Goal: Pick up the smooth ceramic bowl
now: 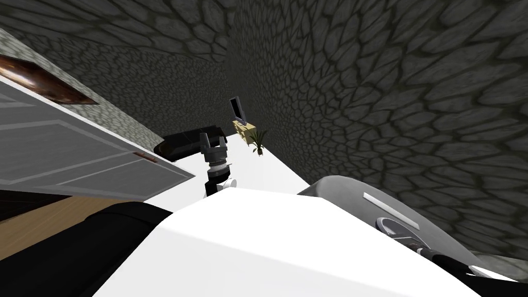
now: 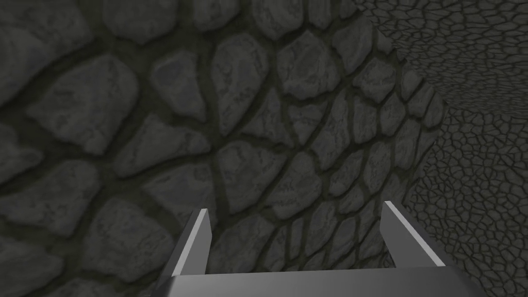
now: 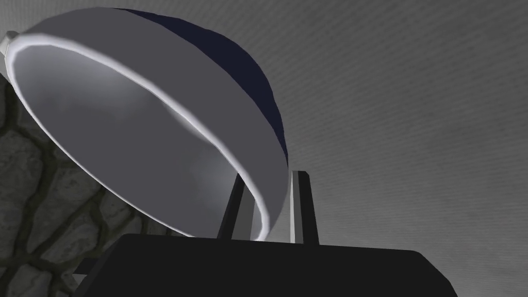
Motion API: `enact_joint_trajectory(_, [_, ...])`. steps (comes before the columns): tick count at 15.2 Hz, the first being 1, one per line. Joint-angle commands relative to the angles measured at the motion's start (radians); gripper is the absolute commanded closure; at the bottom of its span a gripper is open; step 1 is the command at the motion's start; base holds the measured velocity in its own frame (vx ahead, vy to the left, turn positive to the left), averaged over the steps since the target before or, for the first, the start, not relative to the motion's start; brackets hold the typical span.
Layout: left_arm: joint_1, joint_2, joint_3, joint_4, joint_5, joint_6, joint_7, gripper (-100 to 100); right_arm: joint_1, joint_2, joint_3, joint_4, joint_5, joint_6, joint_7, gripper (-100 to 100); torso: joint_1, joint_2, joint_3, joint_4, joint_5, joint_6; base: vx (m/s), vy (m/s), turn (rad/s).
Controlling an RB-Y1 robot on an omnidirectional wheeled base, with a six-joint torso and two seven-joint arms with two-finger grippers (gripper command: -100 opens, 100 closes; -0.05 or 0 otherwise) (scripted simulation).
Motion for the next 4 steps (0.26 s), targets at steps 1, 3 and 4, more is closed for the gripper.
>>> enact_joint_trajectory(1, [0.000, 0.000, 0.000, 0.000, 0.000, 0.000, 0.000, 0, -0.010, -0.026, 0.010, 0.026, -0.019, -0.032, -0.010, 100, 0.000, 0.000, 0.000, 0.000, 0.000, 0.000, -0.043, 0.066, 0.105])
enact_joint_trajectory(3, [0.000, 0.000, 0.000, 0.000, 0.000, 0.000, 0.000, 0, -0.017, -0.040, 0.015, 0.044, -0.030, -0.052, -0.015, 100, 0.006, 0.003, 0.002, 0.001, 0.002, -0.001, -0.094, 0.096, 0.105])
enact_joint_trajectory(4, [0.000, 0.000, 0.000, 0.000, 0.000, 0.000, 0.000, 0, -0.011, -0.030, 0.009, 0.030, -0.022, -0.035, -0.010, 100, 0.008, 0.006, 0.003, 0.001, 0.002, 0.000, -0.069, 0.054, 0.021])
